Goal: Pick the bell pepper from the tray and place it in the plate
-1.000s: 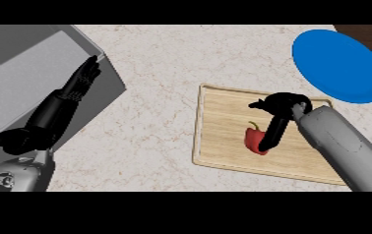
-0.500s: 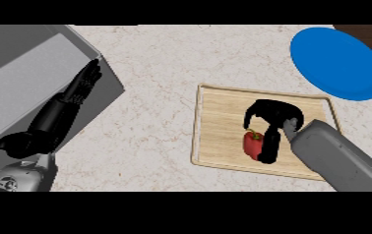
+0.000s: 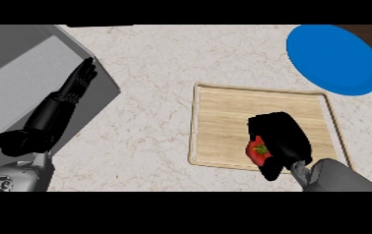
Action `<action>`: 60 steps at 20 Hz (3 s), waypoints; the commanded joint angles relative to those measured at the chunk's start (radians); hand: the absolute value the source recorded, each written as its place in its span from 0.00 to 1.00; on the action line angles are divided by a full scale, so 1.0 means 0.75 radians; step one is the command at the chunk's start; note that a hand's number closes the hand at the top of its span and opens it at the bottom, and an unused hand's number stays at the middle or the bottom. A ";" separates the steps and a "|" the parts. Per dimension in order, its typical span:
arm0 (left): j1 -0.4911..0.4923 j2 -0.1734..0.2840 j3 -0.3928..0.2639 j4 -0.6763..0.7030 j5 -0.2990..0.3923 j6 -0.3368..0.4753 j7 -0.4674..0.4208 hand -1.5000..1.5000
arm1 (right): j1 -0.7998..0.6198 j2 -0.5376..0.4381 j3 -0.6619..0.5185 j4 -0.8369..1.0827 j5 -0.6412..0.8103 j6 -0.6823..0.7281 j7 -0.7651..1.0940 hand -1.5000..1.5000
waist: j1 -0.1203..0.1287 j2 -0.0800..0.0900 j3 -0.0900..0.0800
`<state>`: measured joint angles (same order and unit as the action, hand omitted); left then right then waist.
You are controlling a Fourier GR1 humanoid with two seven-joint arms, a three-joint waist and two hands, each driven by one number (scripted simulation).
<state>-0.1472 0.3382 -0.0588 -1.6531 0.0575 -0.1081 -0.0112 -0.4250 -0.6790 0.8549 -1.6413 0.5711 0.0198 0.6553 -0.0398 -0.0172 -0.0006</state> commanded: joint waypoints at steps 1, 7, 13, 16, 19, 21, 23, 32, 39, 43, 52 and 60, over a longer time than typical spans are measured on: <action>0.025 -0.007 -0.010 -0.029 -0.007 -0.011 -0.005 0.50 | 0.117 -0.117 -0.028 -0.203 0.203 -0.200 0.022 1.00 | 0.013 0.009 0.001; 0.034 0.000 -0.003 -0.014 -0.020 -0.051 -0.011 0.50 | 0.330 -0.315 -0.220 -0.541 0.202 -0.262 0.045 1.00 | 0.027 0.016 0.001; 0.020 -0.065 -0.027 -0.033 -0.052 -0.022 -0.010 0.50 | 0.497 -0.419 -0.447 -0.750 0.214 -0.285 0.142 1.00 | 0.028 0.018 0.001; -0.060 -0.043 0.017 0.005 -0.036 -0.043 0.018 0.50 | 0.513 -0.432 -0.621 -0.662 0.146 -0.348 0.045 1.00 | 0.030 0.020 0.001; 0.058 -0.011 0.053 -0.057 -0.020 -0.088 -0.017 0.50 | 0.547 -0.420 -0.730 -0.597 0.127 -0.342 -0.048 1.00 | 0.045 0.020 0.001; -0.069 -0.096 -0.007 -0.023 -0.087 -0.022 0.051 0.50 | 0.477 -0.336 -0.757 -0.558 0.123 -0.267 -0.032 1.00 | 0.045 0.022 0.001; -0.038 -0.074 0.016 -0.058 -0.053 -0.062 0.058 0.50 | 0.415 -0.260 -0.784 -0.331 0.088 -0.306 -0.154 1.00 | 0.059 0.025 0.001; 0.036 -0.072 0.052 -0.104 -0.053 -0.101 0.018 0.50 | 0.184 -0.110 -1.009 0.205 -0.058 -0.344 -0.545 1.00 | 0.072 0.025 0.002; -0.031 -0.109 0.022 0.009 -0.122 -0.096 -0.035 0.50 | -0.062 -0.008 -1.117 0.825 -0.013 -0.508 -0.922 1.00 | 0.081 0.032 0.003; -0.062 -0.101 0.042 0.004 -0.063 -0.149 0.006 0.50 | -0.266 -0.008 -1.100 1.155 0.124 -0.521 -0.952 1.00 | 0.100 0.038 0.003; -0.052 -0.109 0.029 0.002 -0.099 -0.144 -0.015 0.50 | -0.473 0.009 -1.191 1.722 0.088 -0.401 -1.038 0.00 | 0.143 0.054 0.006; -0.110 -0.111 0.061 0.035 -0.070 -0.163 -0.009 0.50 | -0.477 -0.029 -1.362 1.840 -0.043 -0.497 -1.458 0.00 | 0.122 0.054 0.008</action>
<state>-0.2211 0.2427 -0.0378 -1.6383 -0.0171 -0.2114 -0.0112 -0.7721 -0.6995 -0.1152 -0.3107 0.5771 -0.3323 -0.3257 0.0556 0.0243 0.0055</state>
